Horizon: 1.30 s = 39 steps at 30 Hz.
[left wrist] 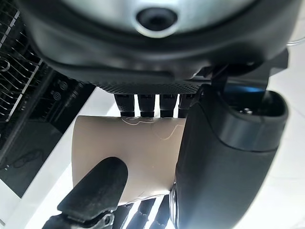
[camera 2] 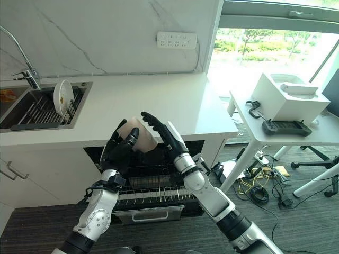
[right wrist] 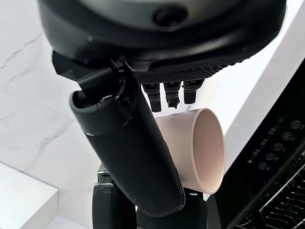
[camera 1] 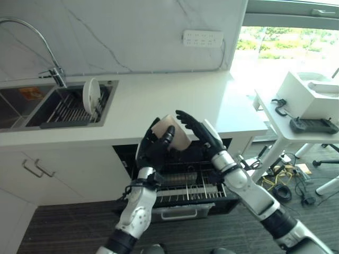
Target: Place the dishes in the dishwasher.
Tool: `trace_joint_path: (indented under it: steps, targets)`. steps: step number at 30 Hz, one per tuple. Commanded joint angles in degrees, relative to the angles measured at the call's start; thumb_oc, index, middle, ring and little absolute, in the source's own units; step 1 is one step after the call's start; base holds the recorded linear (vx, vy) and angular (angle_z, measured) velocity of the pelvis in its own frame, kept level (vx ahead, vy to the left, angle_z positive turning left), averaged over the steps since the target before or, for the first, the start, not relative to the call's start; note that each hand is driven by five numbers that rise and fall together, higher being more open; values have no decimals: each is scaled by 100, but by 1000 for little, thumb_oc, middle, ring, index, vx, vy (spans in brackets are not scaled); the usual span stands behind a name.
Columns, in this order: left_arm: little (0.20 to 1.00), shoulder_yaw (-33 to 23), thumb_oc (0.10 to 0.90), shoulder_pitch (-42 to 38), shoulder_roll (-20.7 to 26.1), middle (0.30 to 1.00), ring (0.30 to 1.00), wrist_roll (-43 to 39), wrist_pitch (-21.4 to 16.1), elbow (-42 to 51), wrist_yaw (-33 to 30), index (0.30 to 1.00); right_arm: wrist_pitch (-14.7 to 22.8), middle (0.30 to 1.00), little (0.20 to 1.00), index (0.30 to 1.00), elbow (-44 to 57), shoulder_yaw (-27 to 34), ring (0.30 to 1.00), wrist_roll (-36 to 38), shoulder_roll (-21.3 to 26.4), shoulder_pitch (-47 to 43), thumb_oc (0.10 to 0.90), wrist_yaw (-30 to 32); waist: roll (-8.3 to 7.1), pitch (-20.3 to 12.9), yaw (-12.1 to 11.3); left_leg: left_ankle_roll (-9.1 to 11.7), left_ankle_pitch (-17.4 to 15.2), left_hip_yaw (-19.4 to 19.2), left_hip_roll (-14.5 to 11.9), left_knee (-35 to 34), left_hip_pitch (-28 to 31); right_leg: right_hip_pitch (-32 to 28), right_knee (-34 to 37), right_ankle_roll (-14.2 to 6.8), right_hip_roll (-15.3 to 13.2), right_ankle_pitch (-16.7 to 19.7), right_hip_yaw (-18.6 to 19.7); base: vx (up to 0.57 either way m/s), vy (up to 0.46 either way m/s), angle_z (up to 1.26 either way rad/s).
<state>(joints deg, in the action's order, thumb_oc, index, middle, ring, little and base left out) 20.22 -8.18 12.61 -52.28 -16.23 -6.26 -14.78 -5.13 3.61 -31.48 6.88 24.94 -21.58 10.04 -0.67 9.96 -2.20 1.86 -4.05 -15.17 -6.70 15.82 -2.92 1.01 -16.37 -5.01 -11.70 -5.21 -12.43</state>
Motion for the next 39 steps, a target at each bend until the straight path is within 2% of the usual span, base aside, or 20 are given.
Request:
trace_joint_path:
  steps: [1, 8, 12, 25, 26, 27, 34, 39]
  targets:
    - [300, 298, 400, -886, -53, 300, 300, 617, -476, 468, 147, 300, 378, 900, 900, 900, 49, 127, 900, -149, -270, -981, 800, 231, -126, -228, -146, 4, -732, 419, -8, 137, 375, -62, -82, -226, -159, -316, -236, -7, -15, 6]
    - [300, 420, 400, -972, -128, 300, 300, 719, -594, 186, 259, 300, 109, 900, 900, 900, -421, -22, 900, -113, -444, -1281, 800, 307, -161, -184, -225, 10, -709, 455, 3, 137, 389, -103, -82, -217, -164, -292, -277, 14, -15, 9]
    - [300, 488, 400, -1037, -106, 300, 300, 1049, -690, 260, 162, 300, -39, 900, 900, 900, -712, -82, 900, -87, -550, -1313, 800, 384, -160, -151, -261, 10, -702, 476, 9, 137, 401, -134, -82, -222, -177, -284, -303, 26, -6, 5]
    - [300, 787, 400, -1242, -142, 300, 300, 1183, -808, 426, 119, 300, -219, 900, 900, 900, -1360, -217, 900, -174, -956, -1683, 800, 668, -194, -63, -374, -13, -690, 535, 58, 137, 409, -176, -82, -209, -177, -257, -333, 9, -3, 5]
    - [300, 839, 400, -1244, -152, 300, 300, 1274, -769, 469, 130, 300, -213, 658, 658, 658, -1423, -226, 658, -220, -980, -1707, 638, 701, -200, -26, -397, -27, -688, 546, 64, 137, 410, -184, -82, -206, -178, -246, -342, 0, 0, 0]
    - [300, 875, 400, -1233, -145, 300, 300, 1268, -763, 484, 119, 300, -177, 300, 300, 300, -1446, -230, 300, -289, -965, -1703, 400, 721, -203, -13, -404, -33, -692, 558, 72, 137, 412, -188, -82, -208, -175, -240, -341, 0, 0, 0]
    - [300, 966, 400, -1255, -130, 300, 300, 1301, -831, 483, 45, 300, -39, 300, 300, 300, -1448, -220, 300, -639, -917, -1785, 400, 994, -205, 32, -392, -57, -703, 560, 96, 137, 417, -173, -82, -223, -160, -210, -297, 0, 0, 0]
    - [300, 999, 400, -1303, -77, 300, 300, 1801, -865, 536, -112, 300, 98, 300, 300, 300, -1333, -137, 300, -507, -868, -1834, 400, 1259, -180, 39, -363, -59, -717, 556, 101, 137, 418, -165, -82, -224, -152, -220, -272, 0, 0, 0]
